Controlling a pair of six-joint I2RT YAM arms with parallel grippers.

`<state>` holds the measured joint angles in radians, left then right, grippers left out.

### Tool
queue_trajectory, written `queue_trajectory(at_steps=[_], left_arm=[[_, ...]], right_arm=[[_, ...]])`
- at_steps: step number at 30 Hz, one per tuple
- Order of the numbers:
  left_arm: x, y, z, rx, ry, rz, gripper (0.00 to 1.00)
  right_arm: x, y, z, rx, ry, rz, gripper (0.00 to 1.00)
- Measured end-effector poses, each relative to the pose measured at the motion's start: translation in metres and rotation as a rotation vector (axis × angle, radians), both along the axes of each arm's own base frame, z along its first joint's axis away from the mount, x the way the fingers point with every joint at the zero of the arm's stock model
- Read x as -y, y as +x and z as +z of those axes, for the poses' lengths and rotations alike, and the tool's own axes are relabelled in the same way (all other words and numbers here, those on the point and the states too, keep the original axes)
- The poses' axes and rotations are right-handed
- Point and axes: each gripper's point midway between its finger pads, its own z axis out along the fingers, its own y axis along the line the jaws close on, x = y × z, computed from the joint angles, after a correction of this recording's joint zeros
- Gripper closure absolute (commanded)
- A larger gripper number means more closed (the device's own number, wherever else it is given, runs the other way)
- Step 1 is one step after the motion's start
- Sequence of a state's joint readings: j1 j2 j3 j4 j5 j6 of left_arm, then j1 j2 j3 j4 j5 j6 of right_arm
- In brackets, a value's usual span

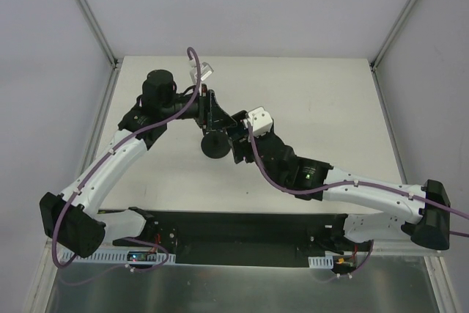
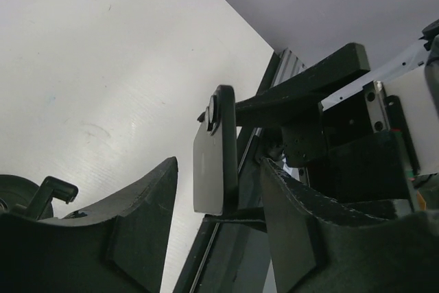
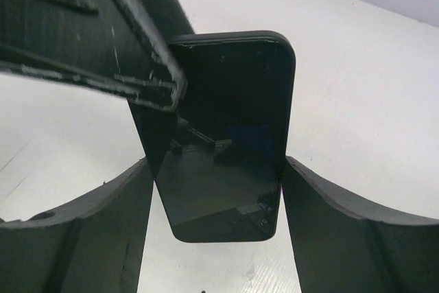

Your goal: Place the phone on the phone stand

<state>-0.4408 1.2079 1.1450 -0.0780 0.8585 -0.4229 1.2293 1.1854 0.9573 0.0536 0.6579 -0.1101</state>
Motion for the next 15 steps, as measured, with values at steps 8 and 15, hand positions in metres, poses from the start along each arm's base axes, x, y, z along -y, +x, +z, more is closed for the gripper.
queue_trajectory(at_steps=[8, 15], left_arm=[[0.009, -0.008, -0.016, -0.016, 0.040, -0.049, 0.61], [0.016, -0.013, -0.025, -0.017, 0.065, -0.078, 0.73]], right_arm=[[-0.001, 0.003, 0.008, 0.022, 0.025, -0.012, 0.99], [-0.003, 0.001, 0.009, 0.019, 0.033, -0.002, 0.99]])
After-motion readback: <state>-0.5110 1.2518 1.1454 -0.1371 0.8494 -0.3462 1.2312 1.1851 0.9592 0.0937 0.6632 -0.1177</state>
